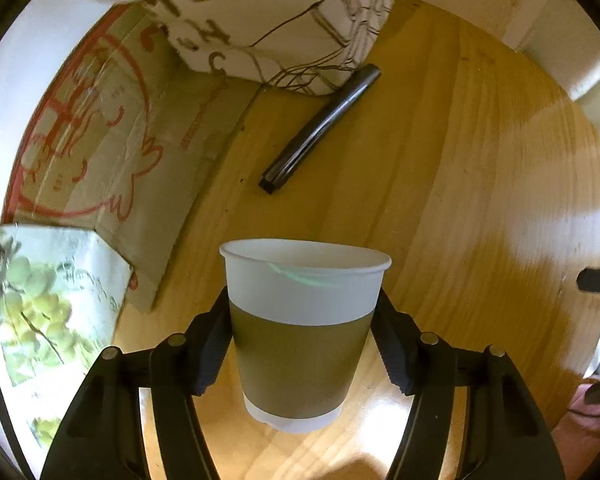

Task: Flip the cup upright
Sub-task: 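Lift the cup with the left gripper and rotate it rim-up, then bring the right tool toward the upright cup held by the left gripper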

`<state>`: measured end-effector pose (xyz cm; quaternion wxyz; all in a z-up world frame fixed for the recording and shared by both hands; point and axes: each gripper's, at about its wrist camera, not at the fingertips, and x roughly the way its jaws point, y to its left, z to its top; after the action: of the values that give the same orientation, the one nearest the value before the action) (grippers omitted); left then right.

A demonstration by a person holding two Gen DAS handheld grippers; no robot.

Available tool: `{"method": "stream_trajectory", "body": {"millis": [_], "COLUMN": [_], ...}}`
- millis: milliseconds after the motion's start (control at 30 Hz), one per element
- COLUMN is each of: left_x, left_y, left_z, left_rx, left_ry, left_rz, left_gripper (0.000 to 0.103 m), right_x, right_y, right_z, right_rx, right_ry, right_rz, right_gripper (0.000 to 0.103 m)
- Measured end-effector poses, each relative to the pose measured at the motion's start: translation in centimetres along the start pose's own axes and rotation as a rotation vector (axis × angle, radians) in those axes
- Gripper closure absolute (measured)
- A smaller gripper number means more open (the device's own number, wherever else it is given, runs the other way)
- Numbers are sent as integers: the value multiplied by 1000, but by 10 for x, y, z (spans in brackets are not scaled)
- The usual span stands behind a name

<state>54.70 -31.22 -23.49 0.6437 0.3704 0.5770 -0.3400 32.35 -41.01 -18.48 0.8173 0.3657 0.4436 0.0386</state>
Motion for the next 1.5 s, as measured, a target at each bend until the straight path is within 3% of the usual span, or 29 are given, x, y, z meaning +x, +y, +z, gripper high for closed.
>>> {"method": "stream_trajectory", "body": {"millis": [433, 633, 800, 1233, 1500], "left_x": [-27, -52, -78, -104, -110], "left_y": [37, 45, 21, 4, -16], "left_z": [-46, -87, -135, -246, -306], "left_rx": [-283, -418, -540, -746, -779], "left_ry": [-9, -66, -103, -106, -108], "left_rz": [-159, -223, -271, -319, -313], "left_gripper": [37, 37, 37, 37, 36], "right_x": [5, 0, -4, -8, -5], "right_y": [15, 28, 42, 106, 152], "right_z": [1, -3, -12, -72, -131], "right_rx": [-50, -87, -110, -206, -258], "right_ry": [71, 97, 119, 170, 204], "right_rz": [30, 57, 78, 127, 164], "right_gripper": [19, 19, 19, 19, 19]}}
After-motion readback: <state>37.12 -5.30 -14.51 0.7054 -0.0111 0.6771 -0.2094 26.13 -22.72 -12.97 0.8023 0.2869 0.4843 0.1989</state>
